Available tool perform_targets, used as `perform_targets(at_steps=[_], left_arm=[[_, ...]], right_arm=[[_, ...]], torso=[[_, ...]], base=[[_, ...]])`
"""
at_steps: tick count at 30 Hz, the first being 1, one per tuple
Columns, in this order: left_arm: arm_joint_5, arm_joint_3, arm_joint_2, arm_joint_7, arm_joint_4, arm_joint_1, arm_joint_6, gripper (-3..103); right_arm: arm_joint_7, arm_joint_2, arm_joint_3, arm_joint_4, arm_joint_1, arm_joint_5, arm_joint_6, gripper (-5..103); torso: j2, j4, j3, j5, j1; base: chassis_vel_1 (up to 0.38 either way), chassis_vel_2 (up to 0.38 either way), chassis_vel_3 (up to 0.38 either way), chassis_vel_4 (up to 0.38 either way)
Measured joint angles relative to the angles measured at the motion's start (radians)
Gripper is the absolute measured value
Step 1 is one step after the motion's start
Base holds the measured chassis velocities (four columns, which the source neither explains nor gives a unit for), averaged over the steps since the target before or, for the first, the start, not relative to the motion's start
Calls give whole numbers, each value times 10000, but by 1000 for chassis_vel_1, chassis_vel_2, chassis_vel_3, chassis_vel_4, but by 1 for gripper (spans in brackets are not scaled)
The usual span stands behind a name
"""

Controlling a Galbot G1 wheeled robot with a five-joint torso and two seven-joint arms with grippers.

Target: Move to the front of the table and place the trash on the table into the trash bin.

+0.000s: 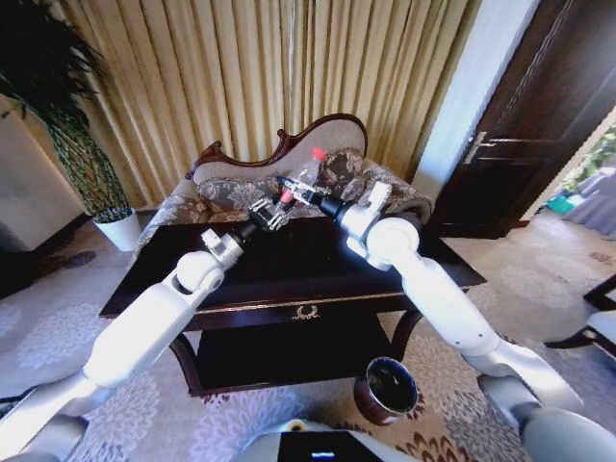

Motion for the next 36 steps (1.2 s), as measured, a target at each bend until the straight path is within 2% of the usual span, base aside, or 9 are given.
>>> perform_targets(at_steps=[8,14,16,18,22,23,25,27,36], left_arm=[[29,-22,23,-88,-63,93,13,26],[73,5,52,-284,-132,121,16,24],[87,14,70,-458,-199,132,84,30],[100,14,76,-538,-221,133,122,30],[113,2,102,-721,-244,143,184,46],[113,2,102,-721,-244,143,184,46],[113,-21,126,-729,-270,201,236,63],[109,-45,156,-742,-276,251,266,68],[39,-203,222,-810,-408,460,350,94]], right_arm=[[-108,-40,-1,75,-109,-85,31,46],[-128,-67,11,110,-139,-93,43,44],[-135,-78,25,117,-145,-95,50,44],[-137,-81,30,119,-148,-96,53,44],[-140,-96,38,138,-181,-99,58,35],[-140,-96,38,138,-181,-99,58,35],[-165,-96,38,157,-185,-91,57,29],[-176,-96,38,165,-185,-84,57,27],[-189,-121,68,194,-238,-80,57,25]], torso=[[0,0,0,0,0],[0,0,0,0,0],[0,0,0,0,0],[0,0,0,0,0],[0,0,0,0,0],[0,0,0,0,0],[0,0,0,0,0],[0,0,0,-1,0],[0,0,0,0,0]], base=[[0,0,0,0],[0,0,0,0],[0,0,0,0],[0,0,0,0],[0,0,0,0],[0,0,0,0],[0,0,0,0],[0,0,0,0],[0,0,0,0]])
